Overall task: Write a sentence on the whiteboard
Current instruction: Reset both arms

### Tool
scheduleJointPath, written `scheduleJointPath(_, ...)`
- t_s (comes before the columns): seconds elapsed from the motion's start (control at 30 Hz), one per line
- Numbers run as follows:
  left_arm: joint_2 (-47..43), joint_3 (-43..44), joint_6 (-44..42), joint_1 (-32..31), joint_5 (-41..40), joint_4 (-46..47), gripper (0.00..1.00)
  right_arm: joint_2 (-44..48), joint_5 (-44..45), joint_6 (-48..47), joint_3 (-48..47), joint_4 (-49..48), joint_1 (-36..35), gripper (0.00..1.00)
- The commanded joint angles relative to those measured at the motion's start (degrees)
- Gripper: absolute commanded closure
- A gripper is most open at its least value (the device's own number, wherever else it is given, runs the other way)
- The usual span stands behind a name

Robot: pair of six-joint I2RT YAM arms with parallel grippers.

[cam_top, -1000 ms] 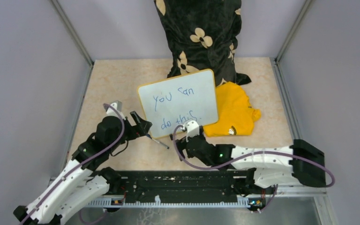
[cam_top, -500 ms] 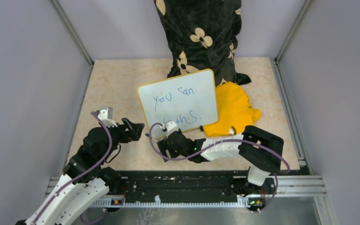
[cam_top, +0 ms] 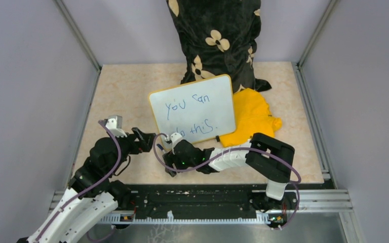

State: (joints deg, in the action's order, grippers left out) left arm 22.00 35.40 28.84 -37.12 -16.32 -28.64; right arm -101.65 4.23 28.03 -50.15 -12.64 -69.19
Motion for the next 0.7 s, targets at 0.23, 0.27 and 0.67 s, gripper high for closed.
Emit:
scheduleJointPath(0.23, 0.1, 0.0, 3.2, 0.3, -6.9, 0.2, 0.01, 15.3, 6.8, -0.8, 4.0, 1.1, 0.4, 0.29)
scheduleJointPath(0.27, 0.7, 0.3, 5.4, 0.2, -9.2, -0.3, 0.01, 19.2, 9.1, -1.4, 5.1, 1.6, 0.4, 0.26)
scheduleJointPath(0.67, 22.6, 13.6, 24.4, 0.3, -12.5, -10.0, 0.01, 37.2, 33.8, -10.8, -1.3, 19.1, 1.3, 0.02)
